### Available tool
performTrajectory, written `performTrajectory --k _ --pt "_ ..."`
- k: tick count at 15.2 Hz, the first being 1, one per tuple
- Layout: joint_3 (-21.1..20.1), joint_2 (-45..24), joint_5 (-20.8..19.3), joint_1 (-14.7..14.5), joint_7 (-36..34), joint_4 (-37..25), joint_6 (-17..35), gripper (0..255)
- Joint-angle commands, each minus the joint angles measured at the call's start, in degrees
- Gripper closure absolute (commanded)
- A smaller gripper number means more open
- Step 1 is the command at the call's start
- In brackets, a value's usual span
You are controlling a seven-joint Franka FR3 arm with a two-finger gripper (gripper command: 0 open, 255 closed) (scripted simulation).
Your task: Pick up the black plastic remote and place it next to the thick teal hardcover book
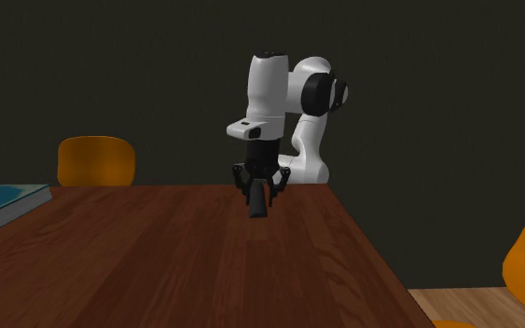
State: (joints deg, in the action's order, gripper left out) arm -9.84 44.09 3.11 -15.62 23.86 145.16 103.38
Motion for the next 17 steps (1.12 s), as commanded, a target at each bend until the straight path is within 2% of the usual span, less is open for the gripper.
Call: performTrajectory --k 1,8,17 --pt "0.39 0.66 -0.46 0.13 -0.03 0.51 0.27 255" --pt "0.26 0.83 -0.33 0.38 0.16 0.7 0.31 255" --pt "0.74 0.21 -0.78 0.78 0.48 -6.61 -6.35 255"
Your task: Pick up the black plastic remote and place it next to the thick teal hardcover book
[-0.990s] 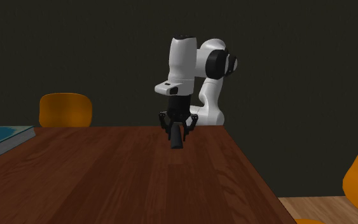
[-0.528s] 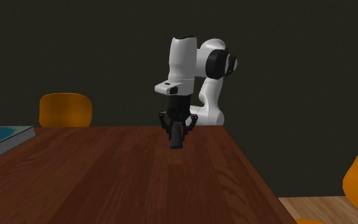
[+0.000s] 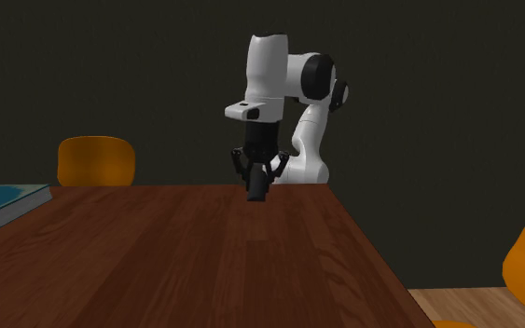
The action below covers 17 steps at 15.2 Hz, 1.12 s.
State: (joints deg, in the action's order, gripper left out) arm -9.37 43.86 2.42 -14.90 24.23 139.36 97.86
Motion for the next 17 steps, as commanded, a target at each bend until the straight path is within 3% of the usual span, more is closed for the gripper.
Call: performTrajectory --k 1,13,17 --pt "0.31 0.31 -0.13 0.11 0.15 -1.66 -1.55 255" --pt "0.75 -1.94 -0.67 0.59 0.43 -11.84 -9.47 255" --pt "5.07 -5.05 -3.5 2.32 5.42 -13.32 -7.77 255"
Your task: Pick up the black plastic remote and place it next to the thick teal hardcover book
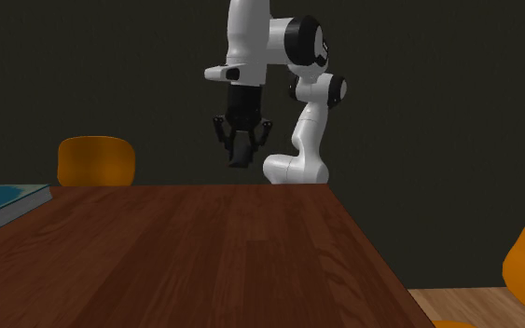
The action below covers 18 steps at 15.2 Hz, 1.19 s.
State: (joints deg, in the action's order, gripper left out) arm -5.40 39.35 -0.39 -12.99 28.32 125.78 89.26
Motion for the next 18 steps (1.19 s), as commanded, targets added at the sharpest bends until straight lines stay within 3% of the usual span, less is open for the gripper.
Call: performTrajectory --k 1,10,18 --pt "2.16 -1.45 -1.33 0.82 2.54 -0.27 1.26 255" --pt "11.14 -11.95 -5.36 4.03 13.28 -7.95 4.8 255" --pt "18.39 -24.39 -5.41 6.38 22.97 -19.39 6.52 255"
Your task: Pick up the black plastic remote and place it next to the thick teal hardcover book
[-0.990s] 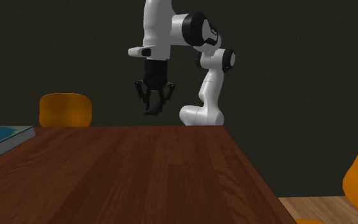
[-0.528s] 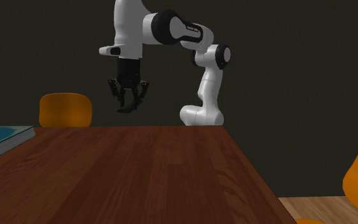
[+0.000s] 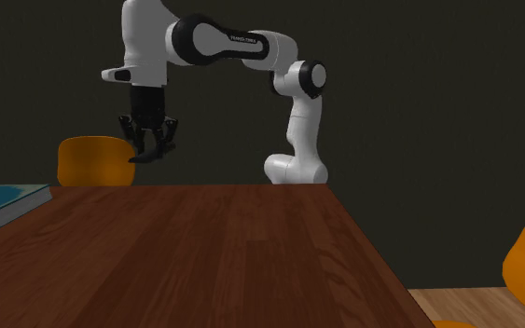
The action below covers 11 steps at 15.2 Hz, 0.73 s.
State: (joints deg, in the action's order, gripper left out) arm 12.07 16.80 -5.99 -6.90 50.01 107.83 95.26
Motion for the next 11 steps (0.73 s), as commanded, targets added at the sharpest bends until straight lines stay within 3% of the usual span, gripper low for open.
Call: performTrajectory --k 1,7,11 --pt "1.77 -3.6 0.47 0.59 2.53 -3.2 0.58 255" --pt "6.51 -15.4 3.72 3.06 10.25 -15.83 -0.27 255" --pt "9.07 -25.41 7.68 6.19 15.72 -27.7 -2.62 255"
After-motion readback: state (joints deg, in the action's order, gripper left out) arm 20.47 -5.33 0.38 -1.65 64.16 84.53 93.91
